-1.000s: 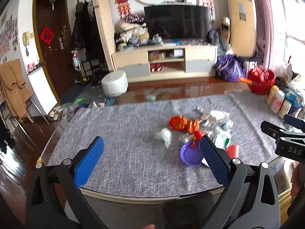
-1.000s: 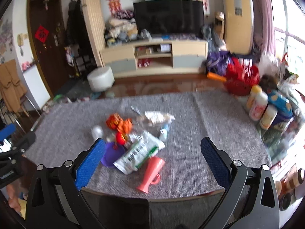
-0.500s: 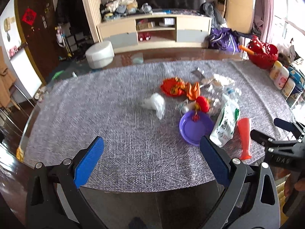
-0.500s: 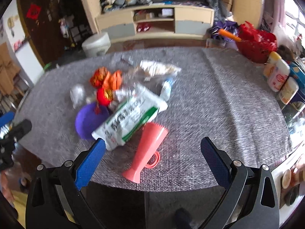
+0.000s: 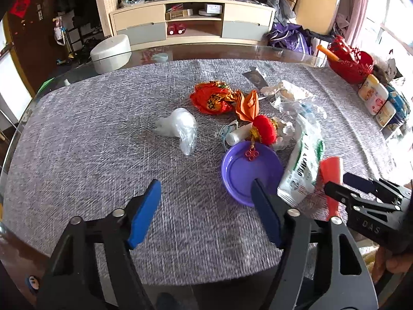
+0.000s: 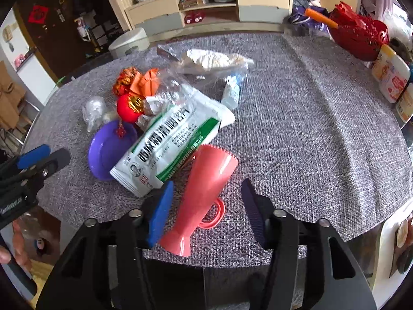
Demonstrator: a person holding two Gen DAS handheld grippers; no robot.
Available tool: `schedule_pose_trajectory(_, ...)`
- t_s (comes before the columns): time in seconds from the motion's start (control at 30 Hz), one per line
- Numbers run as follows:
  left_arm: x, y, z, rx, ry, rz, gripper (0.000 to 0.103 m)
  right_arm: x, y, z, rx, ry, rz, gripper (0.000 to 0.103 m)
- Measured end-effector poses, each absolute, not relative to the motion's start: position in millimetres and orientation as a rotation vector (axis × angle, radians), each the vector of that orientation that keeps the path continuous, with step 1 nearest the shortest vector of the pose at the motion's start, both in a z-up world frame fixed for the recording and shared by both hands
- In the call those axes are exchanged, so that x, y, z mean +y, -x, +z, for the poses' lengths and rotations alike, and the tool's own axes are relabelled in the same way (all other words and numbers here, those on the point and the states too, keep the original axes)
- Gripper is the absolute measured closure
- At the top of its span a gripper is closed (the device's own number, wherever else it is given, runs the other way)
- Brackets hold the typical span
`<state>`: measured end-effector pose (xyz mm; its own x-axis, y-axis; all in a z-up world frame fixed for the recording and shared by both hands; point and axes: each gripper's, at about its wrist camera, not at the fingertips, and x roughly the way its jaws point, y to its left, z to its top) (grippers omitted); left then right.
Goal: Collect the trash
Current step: 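Grasp the pink handled cup with the right tool while the left tool grasps the purple plate, then carry the cup and plate down to the bin under the table with both tools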
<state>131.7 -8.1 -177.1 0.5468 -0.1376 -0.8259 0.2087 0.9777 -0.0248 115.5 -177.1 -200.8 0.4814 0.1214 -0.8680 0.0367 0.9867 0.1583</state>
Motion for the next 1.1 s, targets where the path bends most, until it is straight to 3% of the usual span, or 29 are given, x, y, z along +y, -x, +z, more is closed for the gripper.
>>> schedule_pose_trajectory(0.13,-14.0,-146.3,-190.1,1.008,-0.072,-0.236,0.056,-178.1,-115.8,-206.3,1.082,-0.186,0.078,0.063)
schedule_pose_trajectory(0.33,-21.8,-162.0,-207.2,1.056,-0.05,-0.28,0.073,-176.6,-116.6,-209.8,1.068,-0.166,0.087,0.063)
schedule_pose_trajectory(0.4,-23.2,-165.3,-212.5,1.075,-0.036,-0.297,0.086,-176.6,-118.9,-211.1,1.06,-0.171,0.095,0.062)
schedule_pose_trajectory(0.6,-24.1,-164.9,-217.9,1.085,-0.021,-0.315,0.098,-174.4,-118.6,-210.4,1.044,-0.156,0.096,0.061)
schedule_pose_trajectory(0.73,-24.6,-159.2,-216.6,1.085,-0.028,-0.314,0.099,-178.5,-118.0,-209.7,1.04,-0.186,0.087,0.066)
schedule_pose_trajectory(1.1,-12.2,-136.0,-181.3,0.987,-0.07,-0.22,0.102,-183.6,-104.9,-183.2,0.958,-0.127,0.056,0.066)
